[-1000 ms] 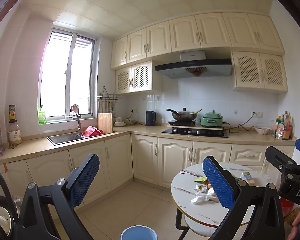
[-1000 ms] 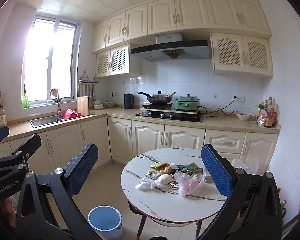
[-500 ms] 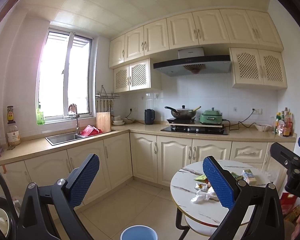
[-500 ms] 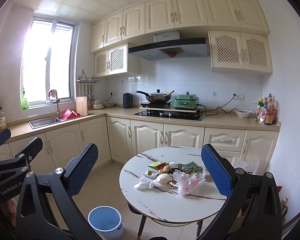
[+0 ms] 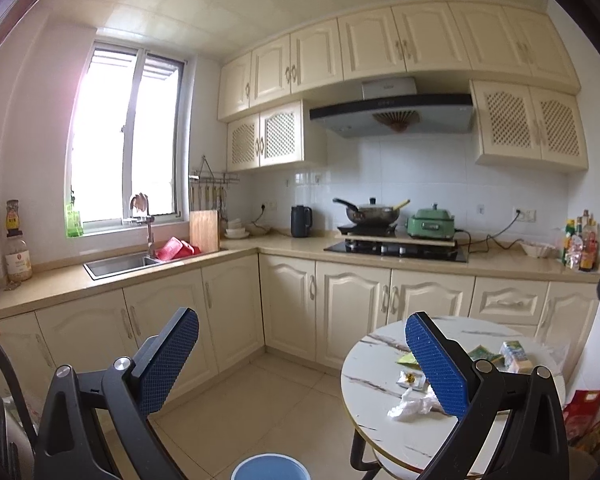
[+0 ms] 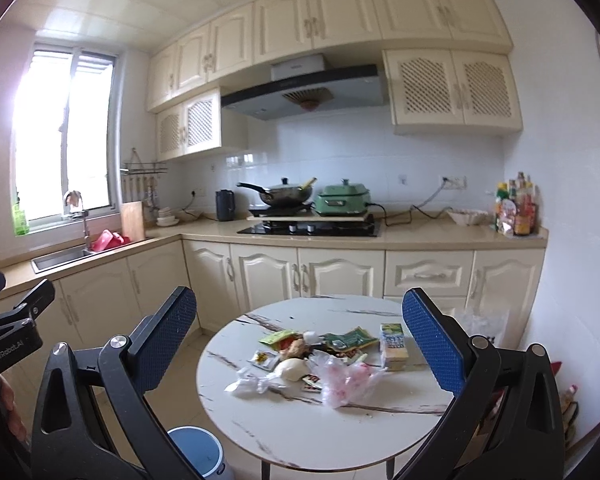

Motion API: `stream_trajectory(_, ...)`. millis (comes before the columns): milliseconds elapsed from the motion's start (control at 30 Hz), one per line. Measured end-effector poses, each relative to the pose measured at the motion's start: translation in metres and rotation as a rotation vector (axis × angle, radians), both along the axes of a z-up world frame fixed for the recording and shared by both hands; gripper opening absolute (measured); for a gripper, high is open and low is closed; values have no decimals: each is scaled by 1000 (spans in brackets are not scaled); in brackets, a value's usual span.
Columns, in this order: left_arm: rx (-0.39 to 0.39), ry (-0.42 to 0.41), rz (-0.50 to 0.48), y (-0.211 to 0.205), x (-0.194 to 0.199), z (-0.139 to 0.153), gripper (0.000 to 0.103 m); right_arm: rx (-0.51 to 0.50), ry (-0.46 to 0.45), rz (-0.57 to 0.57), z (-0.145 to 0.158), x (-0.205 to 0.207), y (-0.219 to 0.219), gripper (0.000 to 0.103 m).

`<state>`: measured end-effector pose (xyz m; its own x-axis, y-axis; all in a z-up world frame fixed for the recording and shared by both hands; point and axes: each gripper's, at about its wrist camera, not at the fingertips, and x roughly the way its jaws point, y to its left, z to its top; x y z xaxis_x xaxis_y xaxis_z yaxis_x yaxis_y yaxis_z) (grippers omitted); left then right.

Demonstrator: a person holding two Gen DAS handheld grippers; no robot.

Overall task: Collect trash
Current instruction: 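Grasp the clear plastic bag with the right gripper while the left gripper grasps a white wrapper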

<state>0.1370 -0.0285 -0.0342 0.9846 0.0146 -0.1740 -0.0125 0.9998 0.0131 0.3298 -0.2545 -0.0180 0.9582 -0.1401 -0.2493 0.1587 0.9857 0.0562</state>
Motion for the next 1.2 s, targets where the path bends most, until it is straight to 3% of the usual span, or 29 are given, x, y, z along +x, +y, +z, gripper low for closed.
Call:
stream_trajectory(267, 29, 38, -11, -25, 71, 1, 102, 23, 61, -9, -29, 36, -28, 103)
stream_trajectory(433, 69, 191, -67, -54, 148, -31, 102, 39, 157, -32, -66, 64, -48, 103)
stream_trajectory(700, 76, 460, -189, -95, 267, -91, 102, 119, 435, -49, -166, 128, -95, 103)
stream_trajectory(867, 76, 540, -235, -106, 321, -118, 102, 93, 556, -6, -215, 166, -96, 103)
stream_trajectory(1067, 91, 600, -283, -124, 379, -135, 102, 16, 649, -28, -242, 203, -101, 103)
stream_trajectory(1200, 82, 629, -311, -137, 416, -148, 102, 29, 684, 20, -254, 223, -107, 103)
